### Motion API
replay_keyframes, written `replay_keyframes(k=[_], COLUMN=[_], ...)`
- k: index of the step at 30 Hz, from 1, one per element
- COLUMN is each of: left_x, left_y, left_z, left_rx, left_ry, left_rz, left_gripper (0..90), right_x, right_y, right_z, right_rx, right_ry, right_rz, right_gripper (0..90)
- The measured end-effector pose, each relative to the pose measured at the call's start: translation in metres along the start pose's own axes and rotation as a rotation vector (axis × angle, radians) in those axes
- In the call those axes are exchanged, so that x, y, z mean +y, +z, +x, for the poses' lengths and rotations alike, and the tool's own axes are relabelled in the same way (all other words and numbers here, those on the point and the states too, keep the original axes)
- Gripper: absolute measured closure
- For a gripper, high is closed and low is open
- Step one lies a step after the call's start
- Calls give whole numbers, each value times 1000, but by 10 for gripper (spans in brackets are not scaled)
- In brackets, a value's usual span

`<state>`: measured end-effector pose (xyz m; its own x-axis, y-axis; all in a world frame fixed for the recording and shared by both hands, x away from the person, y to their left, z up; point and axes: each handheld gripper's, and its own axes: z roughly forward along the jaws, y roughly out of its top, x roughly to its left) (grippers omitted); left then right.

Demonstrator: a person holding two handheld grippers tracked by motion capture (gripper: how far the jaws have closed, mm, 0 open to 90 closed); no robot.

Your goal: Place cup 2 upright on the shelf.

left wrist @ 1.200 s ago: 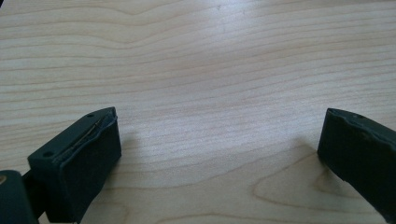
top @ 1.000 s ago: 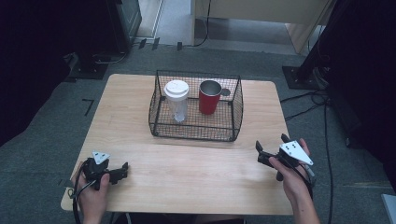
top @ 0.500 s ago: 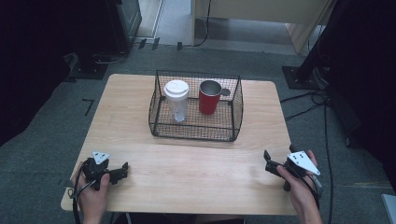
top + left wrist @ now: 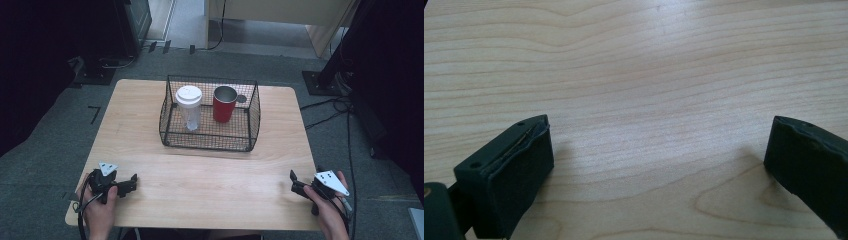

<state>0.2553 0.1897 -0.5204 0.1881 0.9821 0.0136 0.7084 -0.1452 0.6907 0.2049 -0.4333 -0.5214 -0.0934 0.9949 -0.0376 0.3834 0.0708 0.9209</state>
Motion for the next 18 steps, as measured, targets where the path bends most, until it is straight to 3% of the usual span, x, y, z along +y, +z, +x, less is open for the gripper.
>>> replay_keyframes(k=[4,9,14,18], left_x=[0,0,0,0], left_y=[0,0,0,0], left_z=[0,0,0,0], left_rx=[0,0,0,-1], left_ry=[0,0,-1,0], left_rz=[0,0,-1,1], left_gripper=[0,0,0,0], right_x=[-2,-4,-6,-8], right_y=[-3,-5,-5,-3], right_z=[-2,-2,-2,3], right_rx=[-9,14,27,30], right_ry=[0,-24,-33,-109], right_rz=[19,100,243,311], right_gripper=[0,0,0,0])
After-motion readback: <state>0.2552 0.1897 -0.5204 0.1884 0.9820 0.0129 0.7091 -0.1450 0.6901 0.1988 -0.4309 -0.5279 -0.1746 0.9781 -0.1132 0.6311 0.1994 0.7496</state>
